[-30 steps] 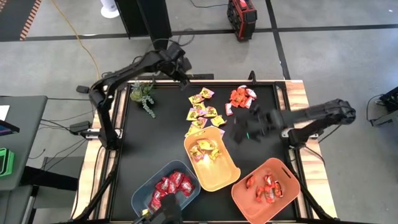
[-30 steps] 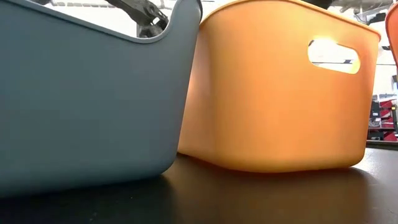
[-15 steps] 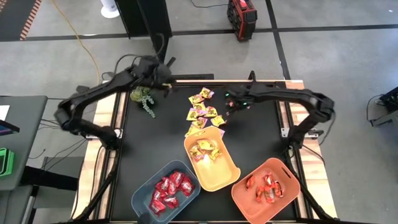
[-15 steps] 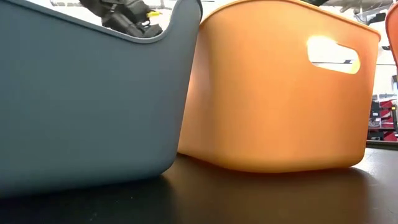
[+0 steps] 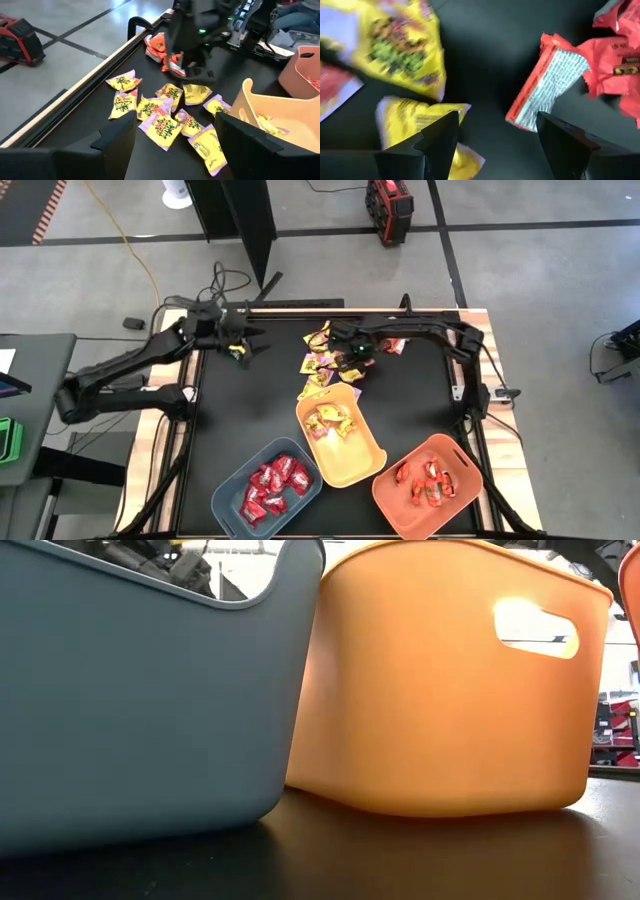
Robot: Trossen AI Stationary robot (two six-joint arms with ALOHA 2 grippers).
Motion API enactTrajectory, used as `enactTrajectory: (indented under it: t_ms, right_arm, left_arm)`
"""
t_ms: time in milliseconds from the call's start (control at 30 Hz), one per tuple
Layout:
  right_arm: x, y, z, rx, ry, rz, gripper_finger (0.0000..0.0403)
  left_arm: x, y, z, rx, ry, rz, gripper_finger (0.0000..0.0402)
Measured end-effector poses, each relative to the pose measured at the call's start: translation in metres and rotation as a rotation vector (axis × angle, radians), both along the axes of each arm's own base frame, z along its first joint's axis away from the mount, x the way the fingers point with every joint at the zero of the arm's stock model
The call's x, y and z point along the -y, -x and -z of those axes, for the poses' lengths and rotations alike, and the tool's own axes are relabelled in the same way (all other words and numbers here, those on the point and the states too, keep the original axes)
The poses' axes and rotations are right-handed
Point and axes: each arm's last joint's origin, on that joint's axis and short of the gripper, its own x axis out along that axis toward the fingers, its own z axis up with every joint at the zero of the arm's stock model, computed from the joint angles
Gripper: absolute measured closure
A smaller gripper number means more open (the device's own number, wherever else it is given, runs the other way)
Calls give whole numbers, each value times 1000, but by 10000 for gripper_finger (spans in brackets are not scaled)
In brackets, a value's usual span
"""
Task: Sort candy
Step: Put the orange chocolate into the orange bin
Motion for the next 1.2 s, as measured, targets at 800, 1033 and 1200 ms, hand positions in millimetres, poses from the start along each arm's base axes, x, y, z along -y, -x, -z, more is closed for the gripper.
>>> enactTrajectory:
  t_ms: [800,1033,1200]
  right_arm:
    - [19,7,-7,17,37,101,117]
    - [22,8,-7,16,36,99,117]
    - [23,12,-2,3,30,108,117]
  left_arm:
    - [11,14,26,-18,-22,20,139]
    - [11,14,26,-16,-24,20,139]
    - [11,14,26,-16,-23,20,139]
